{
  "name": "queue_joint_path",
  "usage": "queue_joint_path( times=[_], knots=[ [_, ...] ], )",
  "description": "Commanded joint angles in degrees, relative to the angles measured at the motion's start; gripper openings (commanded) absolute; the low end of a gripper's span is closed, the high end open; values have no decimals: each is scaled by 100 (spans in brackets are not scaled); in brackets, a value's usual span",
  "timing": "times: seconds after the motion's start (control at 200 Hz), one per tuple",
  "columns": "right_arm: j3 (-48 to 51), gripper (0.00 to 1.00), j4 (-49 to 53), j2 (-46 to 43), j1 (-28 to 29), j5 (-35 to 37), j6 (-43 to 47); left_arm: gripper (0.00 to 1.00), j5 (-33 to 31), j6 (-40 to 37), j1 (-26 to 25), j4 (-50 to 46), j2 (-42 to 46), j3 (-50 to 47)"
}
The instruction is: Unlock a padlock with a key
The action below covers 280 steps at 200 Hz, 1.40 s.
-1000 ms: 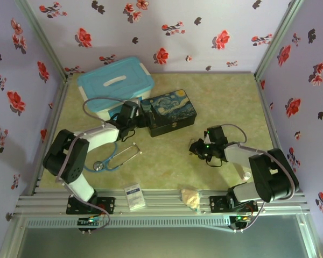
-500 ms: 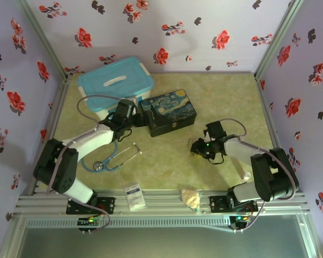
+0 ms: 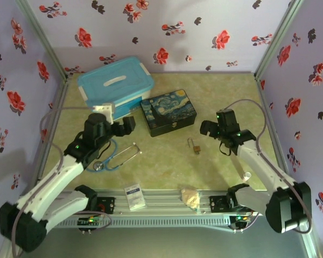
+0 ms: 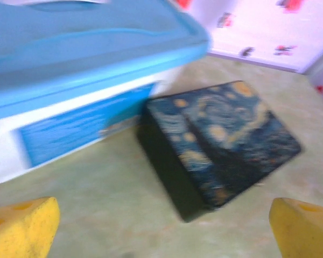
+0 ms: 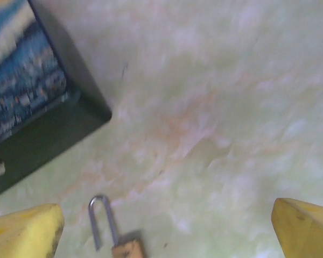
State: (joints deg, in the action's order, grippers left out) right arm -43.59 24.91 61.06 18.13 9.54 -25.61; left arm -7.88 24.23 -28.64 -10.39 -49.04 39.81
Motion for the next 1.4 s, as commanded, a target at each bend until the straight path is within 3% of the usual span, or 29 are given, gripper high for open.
queue_joint_path(
  times=[0.0,0.16,0.325,0.405,0.49,0.65,0.735,1.025,1.195,1.395],
  knots=[
    [400,99,-852,-314,-126,1052,869,100,-980,-919,469,-620,600,-569],
    [1147,99,-2245,-420,-741,1319,1377,100,-1708,-1046,994,530,1324,-1567],
    [2107,99,-4358,-179,-1114,998,1801,100,-2347,-1624,1095,1758,667,-2029],
    [2518,99,-5579,123,-1136,997,2010,100,-2286,-1798,1245,2361,353,-2151],
    [2562,99,-6062,560,-1245,998,1922,99,-2104,-2007,1537,3646,-217,-2580],
    [2675,99,-7219,1479,-1463,573,1901,99,-1201,-1798,2329,4632,-1486,-2584],
    [2587,99,-7117,1519,-1558,576,1914,99,-936,-1665,2587,5049,-1838,-2527],
    [2628,99,-8570,2864,-1910,299,1679,99,-560,-2059,2777,5750,-2869,-2078],
    [2377,99,-8002,2818,-1910,184,1730,100,-205,-2119,2904,7066,-3988,-2170],
    [2241,99,-7750,2824,-1883,100,1814,100,-171,-2119,2892,6323,-3954,-1818]
  ],
)
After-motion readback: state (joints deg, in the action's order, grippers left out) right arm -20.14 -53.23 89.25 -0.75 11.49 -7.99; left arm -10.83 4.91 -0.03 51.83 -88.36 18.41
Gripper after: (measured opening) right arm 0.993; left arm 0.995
